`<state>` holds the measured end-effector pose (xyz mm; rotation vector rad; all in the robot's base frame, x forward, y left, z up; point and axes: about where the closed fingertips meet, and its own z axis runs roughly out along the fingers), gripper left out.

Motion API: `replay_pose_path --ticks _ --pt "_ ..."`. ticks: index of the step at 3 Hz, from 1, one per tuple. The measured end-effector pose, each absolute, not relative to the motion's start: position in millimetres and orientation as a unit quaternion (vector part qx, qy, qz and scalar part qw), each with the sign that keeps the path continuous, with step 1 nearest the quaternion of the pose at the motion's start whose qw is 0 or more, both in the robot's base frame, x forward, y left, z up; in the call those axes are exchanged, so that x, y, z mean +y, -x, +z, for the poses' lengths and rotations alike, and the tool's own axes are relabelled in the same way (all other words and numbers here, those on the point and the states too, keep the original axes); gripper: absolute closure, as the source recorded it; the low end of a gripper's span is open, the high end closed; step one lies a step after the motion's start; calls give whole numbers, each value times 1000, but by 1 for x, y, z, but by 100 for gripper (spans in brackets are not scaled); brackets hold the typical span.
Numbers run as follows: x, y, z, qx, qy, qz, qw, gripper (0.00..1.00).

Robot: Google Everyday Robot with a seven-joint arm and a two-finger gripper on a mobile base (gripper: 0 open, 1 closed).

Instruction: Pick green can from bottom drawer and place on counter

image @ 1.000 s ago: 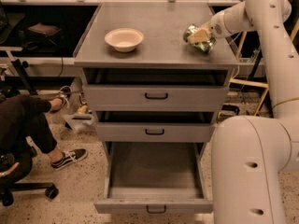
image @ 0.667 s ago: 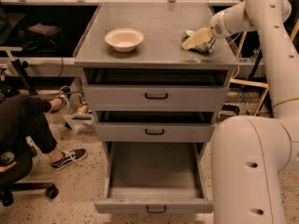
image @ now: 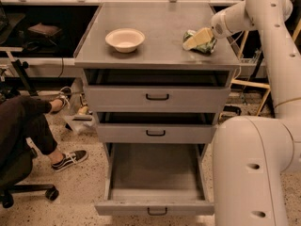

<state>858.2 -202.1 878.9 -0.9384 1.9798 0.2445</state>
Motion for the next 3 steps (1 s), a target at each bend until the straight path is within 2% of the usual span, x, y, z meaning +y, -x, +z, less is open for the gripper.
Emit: replay_pose_path --ticks 1,2,3 --pt "-210 -849 917 789 406 40 459 0" --pt "-254 -818 991 775 386 -38 498 0" --pt "-315 -753 1070 765 327 -97 546 0"
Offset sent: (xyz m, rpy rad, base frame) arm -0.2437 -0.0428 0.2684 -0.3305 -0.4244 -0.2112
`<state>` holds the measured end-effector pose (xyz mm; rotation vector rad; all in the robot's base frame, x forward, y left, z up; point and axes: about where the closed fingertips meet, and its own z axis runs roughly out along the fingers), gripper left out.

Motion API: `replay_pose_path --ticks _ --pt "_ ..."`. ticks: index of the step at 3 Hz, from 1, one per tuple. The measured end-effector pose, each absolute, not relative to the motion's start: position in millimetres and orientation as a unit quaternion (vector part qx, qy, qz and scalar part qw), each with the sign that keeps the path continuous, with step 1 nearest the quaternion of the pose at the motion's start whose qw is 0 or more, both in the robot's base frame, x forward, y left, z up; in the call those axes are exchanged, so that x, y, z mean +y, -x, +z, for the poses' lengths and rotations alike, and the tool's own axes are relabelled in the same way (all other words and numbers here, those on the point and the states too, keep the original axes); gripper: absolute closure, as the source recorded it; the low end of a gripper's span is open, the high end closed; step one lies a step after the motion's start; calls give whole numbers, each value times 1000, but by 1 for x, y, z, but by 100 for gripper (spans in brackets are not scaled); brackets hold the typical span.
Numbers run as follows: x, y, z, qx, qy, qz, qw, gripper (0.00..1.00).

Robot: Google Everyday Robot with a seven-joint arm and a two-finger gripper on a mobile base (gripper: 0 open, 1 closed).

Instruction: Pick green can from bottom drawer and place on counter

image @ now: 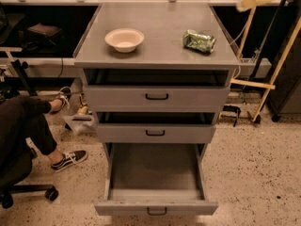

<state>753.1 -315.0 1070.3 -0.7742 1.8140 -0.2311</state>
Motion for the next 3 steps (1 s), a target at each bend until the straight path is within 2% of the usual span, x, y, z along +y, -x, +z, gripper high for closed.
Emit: replay_pose_path --ticks 1,2,3 --pt "-351 -658 1136 758 270 -130 579 0" --pt "-337 -555 1180 747 271 -149 588 0" --pt "-350 -501 1208 744 253 -179 591 0"
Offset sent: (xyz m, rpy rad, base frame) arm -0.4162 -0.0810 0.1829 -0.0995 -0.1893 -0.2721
